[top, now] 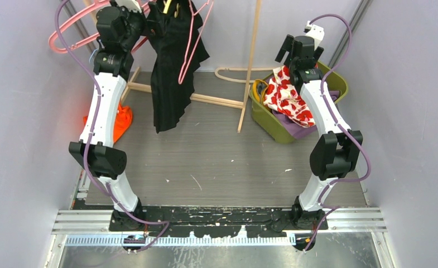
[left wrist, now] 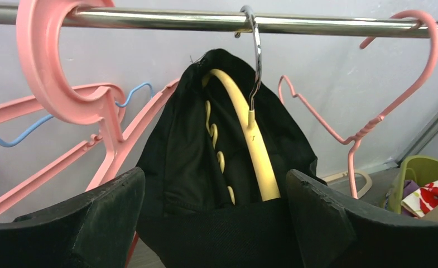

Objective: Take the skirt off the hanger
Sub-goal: Pick up the hanger from the clothesline.

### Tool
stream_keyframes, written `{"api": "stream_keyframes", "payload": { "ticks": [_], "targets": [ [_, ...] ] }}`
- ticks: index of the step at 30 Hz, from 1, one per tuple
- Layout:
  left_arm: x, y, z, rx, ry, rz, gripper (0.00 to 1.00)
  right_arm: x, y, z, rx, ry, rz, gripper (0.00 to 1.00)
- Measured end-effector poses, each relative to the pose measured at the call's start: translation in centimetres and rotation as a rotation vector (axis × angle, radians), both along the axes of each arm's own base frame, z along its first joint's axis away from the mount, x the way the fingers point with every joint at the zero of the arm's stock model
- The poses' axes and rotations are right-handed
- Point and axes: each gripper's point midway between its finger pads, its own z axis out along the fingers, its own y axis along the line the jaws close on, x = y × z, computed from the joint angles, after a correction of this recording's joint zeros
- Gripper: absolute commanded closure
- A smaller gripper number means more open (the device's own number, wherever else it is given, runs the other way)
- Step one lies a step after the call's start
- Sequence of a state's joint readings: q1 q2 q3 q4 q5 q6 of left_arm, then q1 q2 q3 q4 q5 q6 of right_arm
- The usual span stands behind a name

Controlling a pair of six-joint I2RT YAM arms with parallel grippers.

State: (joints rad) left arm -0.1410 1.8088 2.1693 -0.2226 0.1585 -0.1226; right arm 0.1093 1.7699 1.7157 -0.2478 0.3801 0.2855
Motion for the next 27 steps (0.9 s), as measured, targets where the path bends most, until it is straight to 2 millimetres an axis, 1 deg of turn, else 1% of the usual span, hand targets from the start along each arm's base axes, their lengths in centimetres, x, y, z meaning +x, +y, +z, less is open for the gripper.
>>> {"api": "stream_keyframes", "payload": {
  "ticks": [6, 11, 14, 16, 18, 20, 22, 25, 26, 27],
  "targets": [
    [-0.2, -0.5, 0.1, -0.029, 0.005, -0.024, 0.06, 0.0, 0.0, 0.0, 0.000, 0.000, 0.000, 0.07],
    [-0.1, -0.9, -0.5, -0.035, 0.023, -0.033, 0.09, 0.0, 0.0, 0.0, 0.000, 0.000, 0.000, 0.07],
    [0.3, -1.3, -1.3, -0.036, 0.044, -0.036, 0.11, 0.0, 0.0, 0.0, 0.000, 0.000, 0.000, 0.07],
    [0.8, -1.7, -2.3, -0.033, 0.067, -0.033, 0.12, 0.0, 0.0, 0.0, 0.000, 0.000, 0.000, 0.07],
    [1.3, -2.2, -3.2, -0.028, 0.090, -0.033, 0.16, 0.0, 0.0, 0.0, 0.000, 0.000, 0.000, 0.07],
    [1.7, -2.6, -3.6, -0.021, 0.099, -0.030, 0.20, 0.0, 0.0, 0.0, 0.000, 0.000, -0.001, 0.07],
    [2.0, -2.7, -3.9, -0.011, 0.109, -0.020, 0.26, 0.0, -0.1, 0.0, 0.000, 0.000, -0.003, 0.07],
    [2.0, -2.9, -4.1, 0.004, 0.122, -0.011, 0.43, 0.0, -0.4, 0.0, 0.000, 0.000, -0.007, 0.07],
    [1.9, -2.8, -4.0, 0.012, 0.123, -0.007, 0.53, 0.0, -0.4, 0.0, 0.000, 0.000, -0.008, 0.07],
    [1.8, -2.8, -3.9, 0.019, 0.122, -0.003, 0.65, 0.0, -0.5, 0.0, 0.000, 0.000, -0.009, 0.07]
  ]
}}
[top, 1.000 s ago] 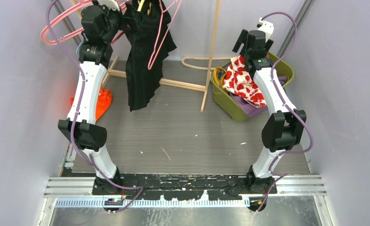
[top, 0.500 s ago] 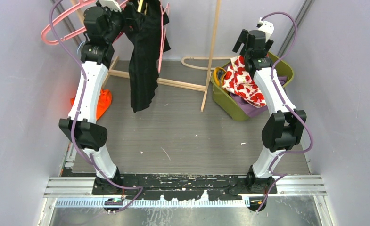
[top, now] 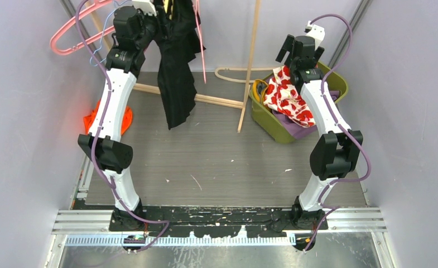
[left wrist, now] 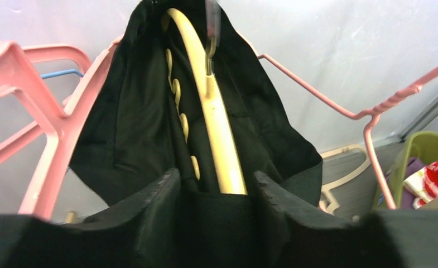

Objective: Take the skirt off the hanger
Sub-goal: Pick up the hanger from the clothesline.

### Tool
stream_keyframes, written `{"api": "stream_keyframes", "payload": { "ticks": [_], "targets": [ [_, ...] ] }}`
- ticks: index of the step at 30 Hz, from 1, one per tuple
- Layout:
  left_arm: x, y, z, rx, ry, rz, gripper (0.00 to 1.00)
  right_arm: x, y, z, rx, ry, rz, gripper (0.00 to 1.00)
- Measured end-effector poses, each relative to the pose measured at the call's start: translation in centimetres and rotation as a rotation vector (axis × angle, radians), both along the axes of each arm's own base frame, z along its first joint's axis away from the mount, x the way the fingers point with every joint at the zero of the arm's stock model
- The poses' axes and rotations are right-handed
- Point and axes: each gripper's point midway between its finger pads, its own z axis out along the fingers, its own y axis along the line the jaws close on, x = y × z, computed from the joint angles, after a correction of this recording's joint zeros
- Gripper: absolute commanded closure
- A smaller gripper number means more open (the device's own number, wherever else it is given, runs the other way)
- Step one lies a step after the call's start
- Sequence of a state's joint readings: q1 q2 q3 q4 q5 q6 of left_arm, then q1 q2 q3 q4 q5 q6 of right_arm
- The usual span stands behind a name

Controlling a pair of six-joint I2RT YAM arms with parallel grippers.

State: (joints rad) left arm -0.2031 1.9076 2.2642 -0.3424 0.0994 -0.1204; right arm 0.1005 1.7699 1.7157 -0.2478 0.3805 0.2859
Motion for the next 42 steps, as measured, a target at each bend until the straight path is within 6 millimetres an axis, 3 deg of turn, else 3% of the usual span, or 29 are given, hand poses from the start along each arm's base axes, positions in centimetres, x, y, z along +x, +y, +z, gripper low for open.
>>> {"api": "stream_keyframes", "payload": {
  "ticks": [2, 3, 13, 27, 35, 42],
  "targets": [
    [-0.1, 0.1, 0.0, 0.013, 0.004, 0.002, 0.97, 0.0, -0.1, 0.0, 0.001, 0.000, -0.002, 0.07],
    [-0.2, 0.1, 0.0, 0.019, 0.004, 0.001, 1.00, 0.0, -0.2, 0.0, 0.001, -0.001, -0.003, 0.07],
    [0.4, 1.5, 0.0, 0.049, -0.037, 0.040, 1.00, 0.0, -0.2, 0.0, 0.007, -0.003, -0.006, 0.08],
    [1.8, 2.4, 1.0, -0.076, -0.093, 0.029, 1.00, 0.0, -0.3, -0.2, 0.007, 0.001, -0.008, 0.08],
    [1.5, 2.5, 1.9, -0.099, -0.113, 0.020, 1.00, 0.1, -0.2, -0.4, 0.014, 0.004, -0.006, 0.08],
    [-0.1, 3.0, 4.0, -0.078, -0.158, 0.022, 1.00, 0.5, 0.0, -1.4, 0.029, 0.020, -0.006, 0.08]
  ]
}}
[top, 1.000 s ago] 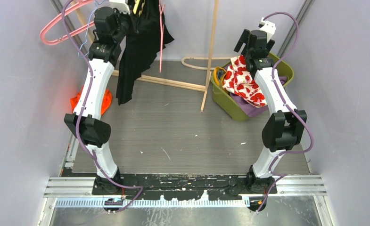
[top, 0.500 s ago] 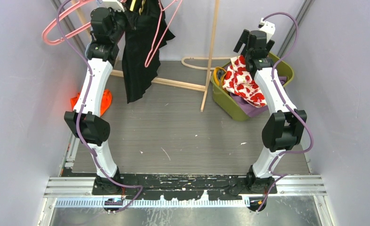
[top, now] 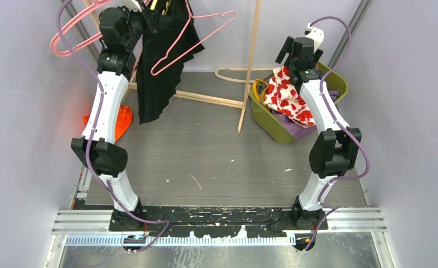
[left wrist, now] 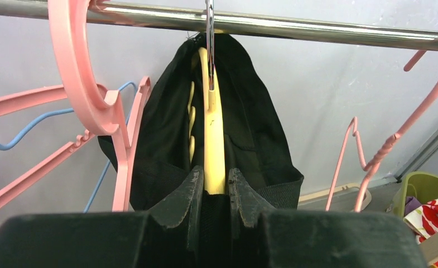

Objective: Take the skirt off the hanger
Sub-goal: Pick up the hanger from the clothesline.

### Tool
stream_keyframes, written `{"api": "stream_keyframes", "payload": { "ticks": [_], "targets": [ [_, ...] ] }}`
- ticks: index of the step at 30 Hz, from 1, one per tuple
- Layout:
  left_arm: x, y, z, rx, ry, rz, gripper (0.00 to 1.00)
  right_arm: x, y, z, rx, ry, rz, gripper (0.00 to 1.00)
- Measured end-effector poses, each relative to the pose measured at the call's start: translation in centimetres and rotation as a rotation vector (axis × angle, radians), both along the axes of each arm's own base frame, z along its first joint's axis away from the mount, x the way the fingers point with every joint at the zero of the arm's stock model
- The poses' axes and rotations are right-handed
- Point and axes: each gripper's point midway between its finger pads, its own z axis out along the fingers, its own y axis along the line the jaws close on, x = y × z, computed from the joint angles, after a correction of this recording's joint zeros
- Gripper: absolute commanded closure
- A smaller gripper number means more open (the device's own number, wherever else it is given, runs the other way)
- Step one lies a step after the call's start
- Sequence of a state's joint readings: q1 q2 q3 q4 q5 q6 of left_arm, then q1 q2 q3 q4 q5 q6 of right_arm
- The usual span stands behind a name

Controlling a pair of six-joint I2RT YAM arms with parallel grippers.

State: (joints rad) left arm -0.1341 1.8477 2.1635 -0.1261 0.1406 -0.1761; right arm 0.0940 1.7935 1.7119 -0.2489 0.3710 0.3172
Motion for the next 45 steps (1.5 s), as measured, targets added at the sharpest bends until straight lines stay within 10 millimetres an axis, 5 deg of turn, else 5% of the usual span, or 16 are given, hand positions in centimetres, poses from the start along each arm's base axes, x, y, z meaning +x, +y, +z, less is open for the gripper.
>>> {"api": "stream_keyframes", "payload": {
  "ticks": [8, 20, 27, 31, 39, 45],
  "targets": [
    [-1.5, 0.5, -0.3, 0.044, -0.023, 0.015, 1.00, 0.0, 0.1, 0.0, 0.002, -0.001, 0.003, 0.08],
    [-1.9, 1.0, 2.6, -0.014, -0.164, 0.039, 1.00, 0.1, 0.2, -0.1, 0.007, 0.000, 0.011, 0.08],
    [-1.8, 0.8, 1.9, -0.049, -0.193, 0.030, 1.00, -0.5, -0.1, -2.7, -0.006, 0.055, 0.007, 0.08],
    [-4.4, 1.5, 2.1, 0.019, -0.196, 0.050, 1.00, -0.5, 0.0, -2.8, -0.005, 0.057, 0.007, 0.09],
    [-13.5, 3.4, 3.1, 0.166, -0.176, 0.090, 1.00, -0.4, 0.4, -2.8, 0.019, 0.051, 0.019, 0.10],
    [-13.3, 3.5, 1.2, 0.215, -0.120, 0.090, 1.00, -0.2, 0.6, -2.2, 0.043, 0.034, 0.021, 0.10]
  ]
}}
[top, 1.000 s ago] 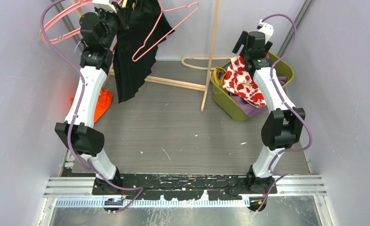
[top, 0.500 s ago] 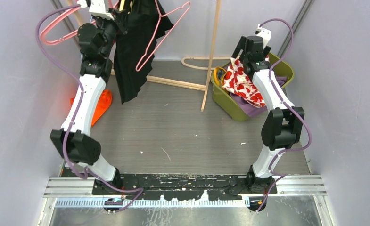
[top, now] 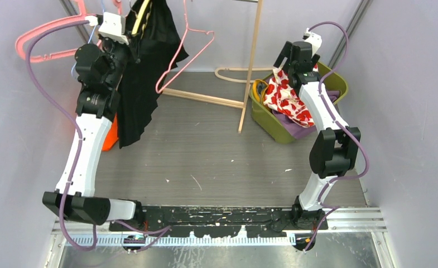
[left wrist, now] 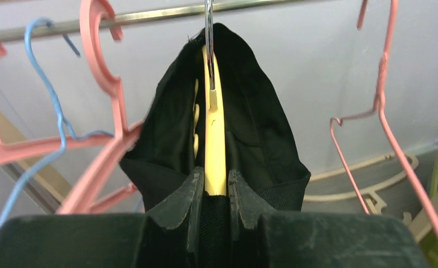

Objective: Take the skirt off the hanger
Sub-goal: Pick up the hanger from the clothesline, then remove the skirt from the hanger.

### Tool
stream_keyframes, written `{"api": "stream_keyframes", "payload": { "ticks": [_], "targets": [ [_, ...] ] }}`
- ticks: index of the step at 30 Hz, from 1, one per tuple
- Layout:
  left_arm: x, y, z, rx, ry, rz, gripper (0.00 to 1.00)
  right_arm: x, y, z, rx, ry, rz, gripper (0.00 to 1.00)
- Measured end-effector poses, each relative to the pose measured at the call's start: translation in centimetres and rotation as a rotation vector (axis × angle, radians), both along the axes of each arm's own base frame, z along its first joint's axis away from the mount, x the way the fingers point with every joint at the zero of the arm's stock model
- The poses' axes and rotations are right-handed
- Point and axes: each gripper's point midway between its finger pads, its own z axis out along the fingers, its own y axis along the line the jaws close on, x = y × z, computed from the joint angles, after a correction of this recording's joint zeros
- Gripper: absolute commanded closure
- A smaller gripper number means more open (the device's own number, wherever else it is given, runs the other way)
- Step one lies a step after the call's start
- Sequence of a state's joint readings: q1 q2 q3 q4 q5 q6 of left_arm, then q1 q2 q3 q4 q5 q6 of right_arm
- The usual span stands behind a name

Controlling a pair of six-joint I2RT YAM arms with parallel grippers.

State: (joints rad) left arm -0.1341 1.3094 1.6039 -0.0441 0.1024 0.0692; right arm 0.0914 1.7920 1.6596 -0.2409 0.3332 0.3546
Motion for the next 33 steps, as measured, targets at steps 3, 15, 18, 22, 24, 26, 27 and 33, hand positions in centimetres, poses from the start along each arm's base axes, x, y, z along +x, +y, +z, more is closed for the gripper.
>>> {"api": "stream_keyframes", "payload": {
  "ticks": [3, 15, 18, 22, 24, 26, 27, 33],
  "targets": [
    [1.9, -0.4, -2.0, 0.010, 0.058, -0.010, 1.00, 0.0, 0.0, -0.1, 0.002, 0.001, 0.001, 0.10],
    [3.9, -1.3, -6.3, 0.024, 0.191, -0.046, 1.00, -1.6, -0.2, 1.6, -0.009, -0.025, 0.003, 0.10],
    [3.0, -1.4, -6.4, 0.032, 0.209, -0.063, 1.00, -1.6, -0.1, 1.8, -0.007, -0.030, 0.008, 0.10],
    [0.2, -1.5, -7.0, 0.070, 0.262, -0.090, 1.00, -1.5, 0.8, 1.8, -0.003, -0.030, 0.039, 0.10],
    [-1.8, -1.3, -7.3, 0.089, 0.281, -0.098, 1.00, -1.6, 1.4, 1.9, -0.008, -0.029, 0.057, 0.10],
    [-4.3, -1.0, -7.9, 0.105, 0.302, -0.103, 1.00, -1.7, 2.5, 2.1, -0.016, -0.031, 0.084, 0.10],
    [-5.7, -0.8, -8.2, 0.118, 0.313, -0.103, 1.00, -1.8, 3.0, 2.2, -0.019, -0.032, 0.097, 0.10],
    [-12.0, 0.2, -9.4, 0.168, 0.353, -0.106, 1.00, -2.5, 6.7, 2.8, -0.044, -0.041, 0.183, 0.10]
  ]
}}
